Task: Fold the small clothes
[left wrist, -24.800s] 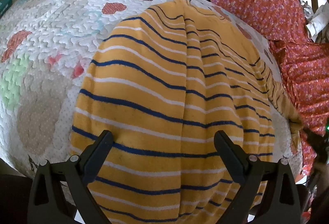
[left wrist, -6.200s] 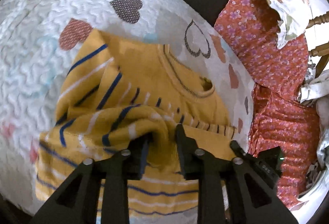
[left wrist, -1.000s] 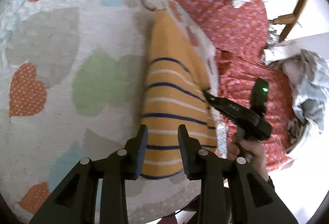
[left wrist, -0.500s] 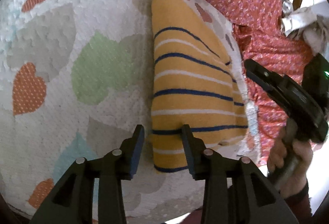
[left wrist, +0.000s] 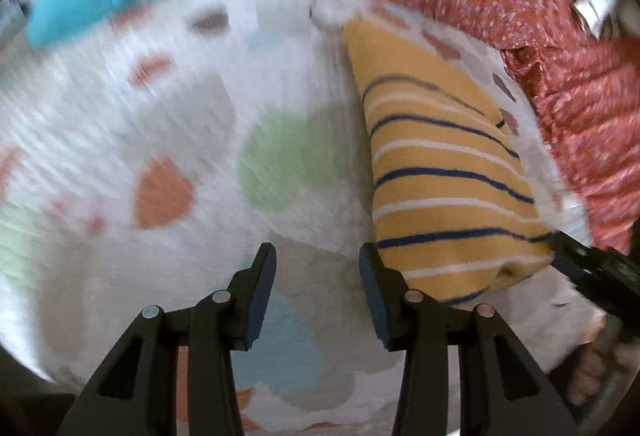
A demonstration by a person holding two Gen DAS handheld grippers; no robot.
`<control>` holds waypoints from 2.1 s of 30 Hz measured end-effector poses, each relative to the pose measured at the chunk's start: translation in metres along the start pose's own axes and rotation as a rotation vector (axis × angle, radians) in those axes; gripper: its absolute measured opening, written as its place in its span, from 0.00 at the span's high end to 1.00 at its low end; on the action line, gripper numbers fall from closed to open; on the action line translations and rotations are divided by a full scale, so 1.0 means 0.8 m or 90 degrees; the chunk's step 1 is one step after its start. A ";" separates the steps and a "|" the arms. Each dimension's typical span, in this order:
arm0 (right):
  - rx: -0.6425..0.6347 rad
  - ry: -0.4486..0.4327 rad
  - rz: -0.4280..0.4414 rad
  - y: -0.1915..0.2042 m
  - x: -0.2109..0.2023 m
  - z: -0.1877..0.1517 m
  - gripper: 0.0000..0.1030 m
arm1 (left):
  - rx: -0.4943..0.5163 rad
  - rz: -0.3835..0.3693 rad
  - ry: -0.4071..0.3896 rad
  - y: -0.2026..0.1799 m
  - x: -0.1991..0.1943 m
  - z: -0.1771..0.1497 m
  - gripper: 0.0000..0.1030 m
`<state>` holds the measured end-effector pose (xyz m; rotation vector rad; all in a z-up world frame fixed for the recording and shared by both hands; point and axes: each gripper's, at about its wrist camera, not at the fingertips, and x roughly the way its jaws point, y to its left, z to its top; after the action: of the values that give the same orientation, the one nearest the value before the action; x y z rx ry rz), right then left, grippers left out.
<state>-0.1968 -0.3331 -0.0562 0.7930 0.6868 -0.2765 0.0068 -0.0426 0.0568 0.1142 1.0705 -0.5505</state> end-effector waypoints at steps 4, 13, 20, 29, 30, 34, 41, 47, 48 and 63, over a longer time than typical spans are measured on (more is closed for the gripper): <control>-0.029 -0.025 -0.023 -0.012 -0.031 -0.048 0.49 | 0.036 0.062 -0.089 -0.033 -0.063 -0.028 0.54; -0.155 -0.052 -0.061 0.024 -0.059 -0.112 0.48 | -0.002 0.143 -0.299 -0.059 -0.220 -0.070 0.01; -0.214 -0.135 -0.038 0.085 -0.114 -0.117 0.35 | -0.032 0.247 -0.364 -0.060 -0.287 -0.048 0.00; -0.281 -0.076 -0.078 0.102 -0.072 -0.141 0.32 | -0.049 0.204 -0.105 -0.039 -0.181 -0.032 0.00; -0.274 -0.068 -0.081 0.098 -0.066 -0.139 0.32 | -0.047 0.200 -0.088 -0.043 -0.170 -0.035 0.00; -0.269 -0.044 -0.103 0.083 -0.044 -0.135 0.32 | -0.021 0.189 -0.007 -0.061 -0.116 -0.047 0.00; -0.232 -0.010 -0.141 0.053 -0.017 -0.126 0.32 | 0.023 0.181 0.046 -0.086 -0.075 -0.051 0.00; -0.209 0.011 -0.153 0.040 0.002 -0.120 0.33 | 0.017 0.171 0.089 -0.078 -0.053 -0.048 0.00; -0.211 0.013 -0.154 0.040 0.004 -0.119 0.32 | 0.012 0.168 0.097 -0.075 -0.049 -0.047 0.00; -0.244 0.034 -0.163 0.049 0.025 -0.121 0.32 | -0.006 0.156 0.123 -0.064 -0.033 -0.048 0.00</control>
<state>-0.2079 -0.2348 -0.0961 0.3470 0.8628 -0.3433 -0.0582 -0.0636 0.0689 0.2901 1.2269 -0.3175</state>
